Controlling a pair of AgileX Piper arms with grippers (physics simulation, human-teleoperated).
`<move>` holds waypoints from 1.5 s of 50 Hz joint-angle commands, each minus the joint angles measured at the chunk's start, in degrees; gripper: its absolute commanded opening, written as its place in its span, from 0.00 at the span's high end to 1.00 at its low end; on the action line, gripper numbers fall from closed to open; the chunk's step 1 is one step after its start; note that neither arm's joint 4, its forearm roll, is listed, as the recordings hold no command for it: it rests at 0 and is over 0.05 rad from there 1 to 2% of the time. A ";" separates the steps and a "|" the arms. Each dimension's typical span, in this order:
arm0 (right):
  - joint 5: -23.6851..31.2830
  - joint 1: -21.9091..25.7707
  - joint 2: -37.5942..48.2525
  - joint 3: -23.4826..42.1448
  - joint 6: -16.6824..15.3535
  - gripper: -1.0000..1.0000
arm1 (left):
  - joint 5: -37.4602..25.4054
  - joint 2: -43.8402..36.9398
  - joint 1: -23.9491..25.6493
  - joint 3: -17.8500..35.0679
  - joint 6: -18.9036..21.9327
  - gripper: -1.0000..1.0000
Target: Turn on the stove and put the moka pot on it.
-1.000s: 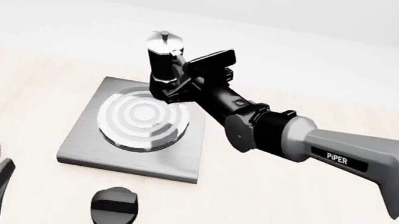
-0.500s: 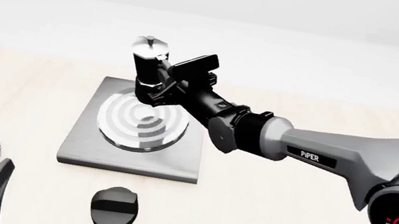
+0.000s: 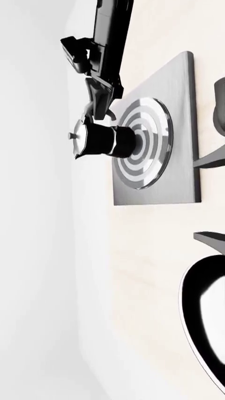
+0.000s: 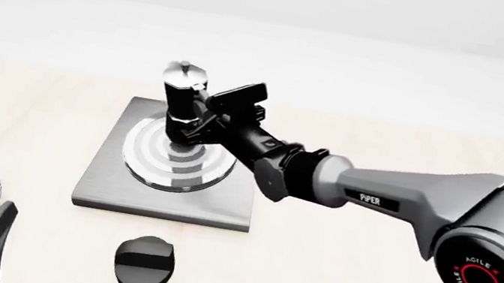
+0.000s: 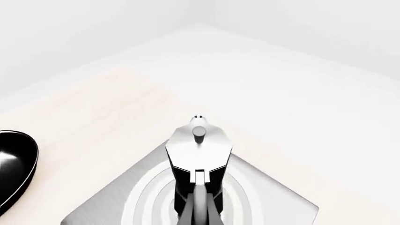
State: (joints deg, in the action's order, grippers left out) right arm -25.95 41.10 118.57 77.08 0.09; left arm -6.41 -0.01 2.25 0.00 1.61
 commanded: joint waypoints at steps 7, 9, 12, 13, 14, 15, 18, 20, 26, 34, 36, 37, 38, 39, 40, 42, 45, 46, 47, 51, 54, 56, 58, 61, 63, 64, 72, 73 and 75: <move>-1.61 0.56 1.78 -0.11 0.91 1.00 | -0.40 0.00 -0.23 0.00 -0.02 0.00; -1.52 0.53 2.05 0.01 0.96 1.00 | -0.44 0.00 -0.28 0.00 0.01 0.00; -1.18 0.71 1.91 -0.10 0.88 1.00 | -0.30 0.00 -0.19 0.00 0.03 0.00; -1.07 0.76 1.77 -0.16 0.93 1.00 | -0.27 0.00 -0.17 0.00 -0.03 0.00; -1.01 0.91 1.55 -0.29 0.78 1.00 | -0.30 0.00 -0.13 0.00 -0.03 0.00; -1.02 1.01 1.51 -0.34 0.54 1.00 | -0.39 0.00 -0.11 0.00 -0.05 0.00; -1.09 1.09 1.49 -0.53 0.54 1.00 | -0.40 0.00 -0.07 0.00 -0.01 0.00; -1.19 1.30 1.26 -0.95 0.58 1.00 | -0.36 0.00 -0.16 0.00 -0.20 0.00; -0.94 1.52 1.30 -1.14 0.04 1.00 | -0.24 0.00 0.29 0.00 -0.31 0.00; -0.63 2.42 -0.19 -2.21 -0.98 0.00 | -0.19 0.00 0.20 0.00 -0.38 0.00; -0.97 2.91 -0.96 -2.82 -1.49 0.00 | -0.12 0.00 0.17 0.00 -0.34 0.00; -0.93 3.31 -1.48 -3.10 -1.79 0.00 | -0.11 0.00 0.15 0.00 -0.34 0.00; -0.88 3.35 -1.91 -3.30 -1.92 0.00 | -0.11 0.00 0.14 0.00 -0.43 0.00; -0.91 3.57 -2.36 -3.58 -2.36 0.00 | -0.03 0.00 0.12 0.00 -0.46 0.00; -0.74 3.60 -2.57 -3.61 -2.60 0.00 | 0.08 0.00 0.10 0.00 -0.39 0.00; -0.59 3.76 -3.45 -4.01 -2.77 0.00 | 0.04 0.00 0.06 0.00 -0.38 0.00; -0.58 4.28 -5.61 -5.27 -4.00 0.00 | 0.10 0.00 0.03 0.00 -0.41 0.00; -0.39 4.26 -6.14 -5.52 -4.07 0.00 | 0.11 0.00 0.03 0.00 -0.42 0.00; -0.46 4.51 -6.89 -6.04 -4.50 0.00 | 0.12 0.00 0.03 0.00 -0.42 0.00; -0.90 4.06 -11.08 -9.10 -7.11 0.00 | 0.44 0.00 -0.01 0.00 -0.33 0.00; -1.20 4.36 -15.25 -12.12 -8.46 0.00 | 0.48 0.00 -0.18 0.00 -0.53 0.00; -1.16 4.07 -18.01 -13.99 -9.10 0.00 | 0.46 0.00 -0.15 0.00 -0.42 0.00; -0.29 4.68 -21.05 -15.97 -10.41 0.00 | 0.42 0.00 0.04 0.00 -0.34 0.00; -0.11 4.53 -24.74 -18.63 -11.86 0.00 | 0.43 0.00 0.25 0.00 -0.35 0.00; 0.10 4.53 -27.19 -20.26 -13.01 0.00 | 0.37 0.00 0.31 0.00 -0.33 0.00; 0.58 4.49 -28.76 -21.25 -13.35 0.00 | 0.42 0.00 0.38 0.00 -0.33 0.00; 2.92 4.30 -38.44 -26.98 -15.21 0.00 | 0.96 0.00 1.24 0.02 -0.06 0.00; 3.29 4.19 -39.53 -27.58 -15.23 0.00 | 1.04 0.00 1.30 0.02 -0.06 0.00; 3.63 3.94 -41.85 -29.17 -15.62 0.00 | 1.26 0.00 1.30 0.03 -0.02 0.00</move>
State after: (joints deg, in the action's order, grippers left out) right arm -24.33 45.38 87.99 55.08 -12.75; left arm -5.71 -0.01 3.01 0.02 1.41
